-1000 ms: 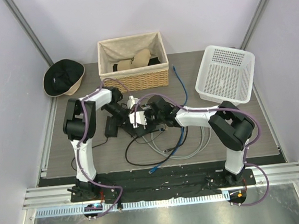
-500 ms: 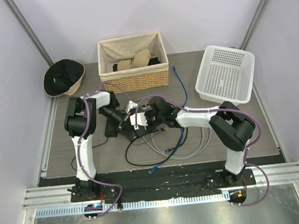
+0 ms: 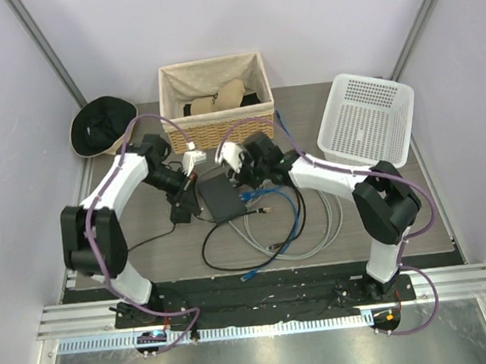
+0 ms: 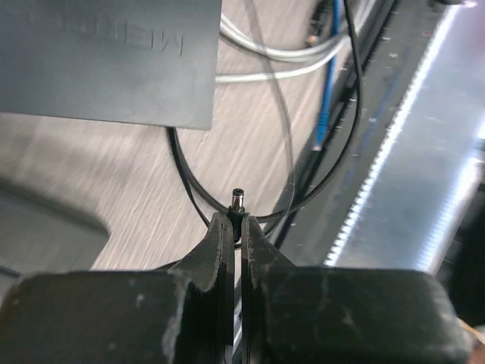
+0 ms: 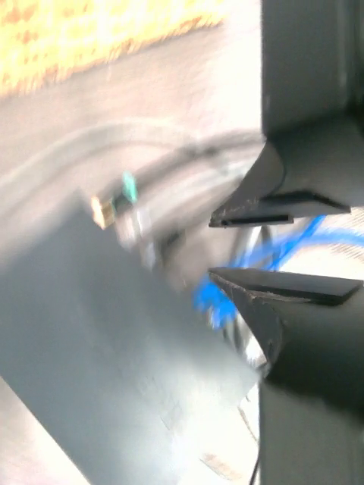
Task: Pull the plug from the switch port
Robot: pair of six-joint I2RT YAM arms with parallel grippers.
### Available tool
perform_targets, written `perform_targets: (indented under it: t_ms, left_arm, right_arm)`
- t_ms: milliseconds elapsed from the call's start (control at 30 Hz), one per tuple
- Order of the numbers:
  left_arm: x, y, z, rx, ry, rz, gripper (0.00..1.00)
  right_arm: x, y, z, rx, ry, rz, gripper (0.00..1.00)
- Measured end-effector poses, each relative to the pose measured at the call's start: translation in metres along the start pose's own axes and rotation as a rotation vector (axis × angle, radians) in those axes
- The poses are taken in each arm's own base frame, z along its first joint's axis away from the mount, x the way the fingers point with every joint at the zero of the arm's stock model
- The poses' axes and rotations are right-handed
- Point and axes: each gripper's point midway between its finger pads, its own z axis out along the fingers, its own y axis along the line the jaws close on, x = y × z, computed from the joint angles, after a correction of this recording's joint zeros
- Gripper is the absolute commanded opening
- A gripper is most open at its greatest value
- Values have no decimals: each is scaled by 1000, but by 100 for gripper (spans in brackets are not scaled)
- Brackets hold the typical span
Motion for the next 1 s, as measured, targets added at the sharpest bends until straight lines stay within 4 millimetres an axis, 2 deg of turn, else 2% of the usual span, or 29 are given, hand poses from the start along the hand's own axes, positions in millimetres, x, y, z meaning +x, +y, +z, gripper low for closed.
perform_targets:
  t_ms: [133, 167, 200, 267, 300, 333, 400, 467, 500, 533, 600, 667, 733, 833, 1000]
  left_arm:
    - [-1, 2, -16, -141, -39, 77, 2]
    - [-1, 4, -18, -162, -40, 85, 7]
    - [0, 6, -19, -184, -38, 92, 20]
    - [3, 9, -21, -207, -29, 103, 24]
    - [5, 9, -21, -212, -23, 107, 30]
    - [9, 12, -21, -221, -5, 111, 30]
    - [18, 14, -19, -225, 24, 112, 30]
    - [35, 17, -14, -233, 62, 102, 24]
    - [45, 18, -12, -237, 84, 93, 15]
    - [53, 19, -10, -240, 103, 88, 11]
    - [73, 20, -6, -252, 149, 78, 10]
    - [84, 24, -6, -272, 182, 70, 8]
    - [88, 28, -8, -300, 200, 72, 0]
    - [86, 34, -18, -364, 199, 114, 0]
    - [94, 47, -50, -499, 235, 188, 0]
  right_arm:
    - [-37, -52, -27, 137, -61, 171, 44]
    - [-42, -60, -35, 162, -76, 192, 44]
    - [-45, -68, -44, 188, -89, 213, 44]
    - [-47, -77, -62, 229, -98, 240, 47]
    - [-48, -79, -69, 240, -101, 247, 48]
    - [-48, -77, -77, 246, -105, 254, 49]
    - [-46, -74, -80, 242, -101, 262, 49]
    - [-39, -69, -80, 234, -85, 272, 50]
    - [-35, -66, -79, 229, -75, 276, 50]
    - [-30, -63, -78, 223, -62, 280, 50]
    - [-21, -58, -76, 212, -37, 287, 50]
    - [-15, -54, -75, 202, -16, 292, 50]
    - [-12, -52, -74, 197, -9, 297, 52]
    - [-11, -50, -75, 194, -11, 302, 52]
    - [-9, -49, -77, 195, -20, 304, 52]
